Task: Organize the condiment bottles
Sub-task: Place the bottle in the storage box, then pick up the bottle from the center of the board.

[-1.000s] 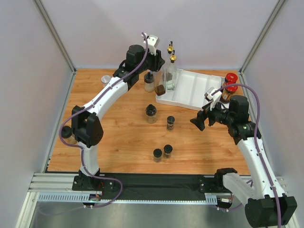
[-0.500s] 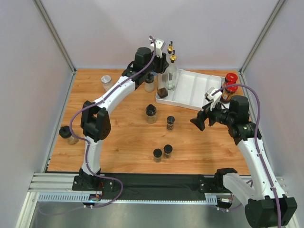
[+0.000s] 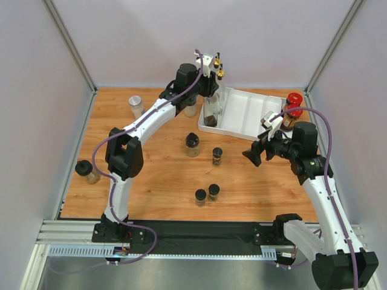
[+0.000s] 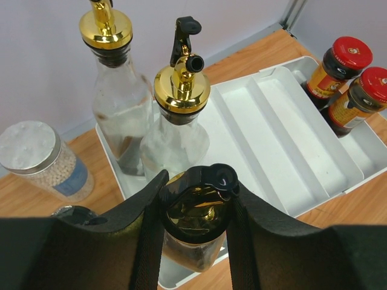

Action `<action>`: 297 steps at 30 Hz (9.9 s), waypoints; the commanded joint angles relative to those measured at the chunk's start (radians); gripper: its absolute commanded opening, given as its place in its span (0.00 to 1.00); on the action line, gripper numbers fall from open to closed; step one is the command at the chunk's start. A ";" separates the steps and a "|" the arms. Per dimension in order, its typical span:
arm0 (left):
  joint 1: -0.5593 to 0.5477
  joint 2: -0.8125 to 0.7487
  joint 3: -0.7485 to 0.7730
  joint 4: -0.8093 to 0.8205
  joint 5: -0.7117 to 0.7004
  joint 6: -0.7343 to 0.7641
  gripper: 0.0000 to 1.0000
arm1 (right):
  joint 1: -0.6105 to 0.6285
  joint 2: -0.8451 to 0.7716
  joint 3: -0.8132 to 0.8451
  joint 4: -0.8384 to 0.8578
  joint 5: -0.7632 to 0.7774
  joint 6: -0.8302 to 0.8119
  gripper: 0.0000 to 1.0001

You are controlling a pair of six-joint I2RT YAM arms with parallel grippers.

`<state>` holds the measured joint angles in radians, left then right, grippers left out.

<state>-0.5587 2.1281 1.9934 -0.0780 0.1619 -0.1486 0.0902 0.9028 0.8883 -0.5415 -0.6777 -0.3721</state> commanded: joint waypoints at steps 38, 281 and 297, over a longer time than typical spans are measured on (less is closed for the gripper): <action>-0.007 -0.148 -0.082 0.043 0.007 0.060 1.00 | -0.001 -0.015 0.009 0.020 0.024 -0.025 1.00; 0.071 -1.602 -1.352 -0.298 -0.386 0.248 1.00 | 0.381 0.725 0.238 0.057 0.072 -0.536 0.73; 0.071 -1.606 -1.352 -0.301 -0.380 0.245 1.00 | 0.384 0.743 0.245 0.029 0.089 -0.518 0.07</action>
<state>-0.4938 0.5247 0.6472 -0.3851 -0.2192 0.0776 0.4702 1.6573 1.1061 -0.5114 -0.5957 -0.9012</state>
